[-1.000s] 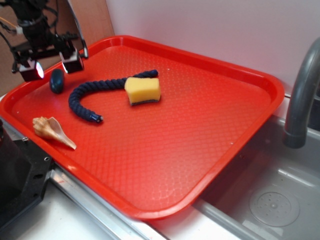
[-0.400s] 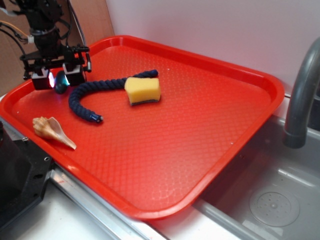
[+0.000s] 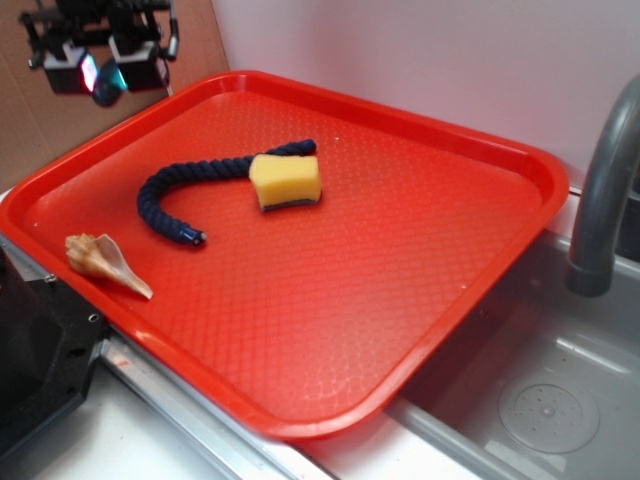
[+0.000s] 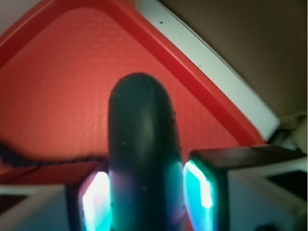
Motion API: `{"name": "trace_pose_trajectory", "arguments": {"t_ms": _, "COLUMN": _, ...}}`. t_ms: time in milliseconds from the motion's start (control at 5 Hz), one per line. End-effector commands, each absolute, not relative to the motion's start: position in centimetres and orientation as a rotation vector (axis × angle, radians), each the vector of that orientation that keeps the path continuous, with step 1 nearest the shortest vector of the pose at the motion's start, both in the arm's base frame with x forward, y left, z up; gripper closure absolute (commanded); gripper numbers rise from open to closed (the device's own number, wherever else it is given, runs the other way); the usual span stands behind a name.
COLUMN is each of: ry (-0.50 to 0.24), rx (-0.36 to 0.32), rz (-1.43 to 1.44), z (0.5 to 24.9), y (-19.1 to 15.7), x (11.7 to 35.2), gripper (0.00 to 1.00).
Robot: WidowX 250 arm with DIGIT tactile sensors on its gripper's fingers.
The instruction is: Grab the plastic pickle.
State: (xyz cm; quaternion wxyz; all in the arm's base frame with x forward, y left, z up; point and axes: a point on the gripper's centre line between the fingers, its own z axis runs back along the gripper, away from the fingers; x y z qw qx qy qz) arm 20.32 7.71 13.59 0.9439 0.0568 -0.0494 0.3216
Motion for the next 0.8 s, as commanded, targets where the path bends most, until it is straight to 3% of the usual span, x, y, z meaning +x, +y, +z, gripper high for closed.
{"name": "trace_pose_trajectory", "arguments": {"t_ms": 0, "ry": -0.127, "rx": 0.105, "rz": 0.321, "z": 18.5, "y": 1.8, "x": 19.5, "gripper": 1.00}}
{"name": "trace_pose_trajectory", "arguments": {"t_ms": 200, "ry": -0.155, "rx": 0.098, "rz": 0.159, "z": 19.9, "y": -1.5, "x": 18.8, "gripper": 1.00}}
{"name": "trace_pose_trajectory", "arguments": {"t_ms": 600, "ry": -0.180, "rx": 0.064, "rz": 0.100, "z": 21.3, "y": -2.5, "x": 17.5, "gripper": 1.00}}
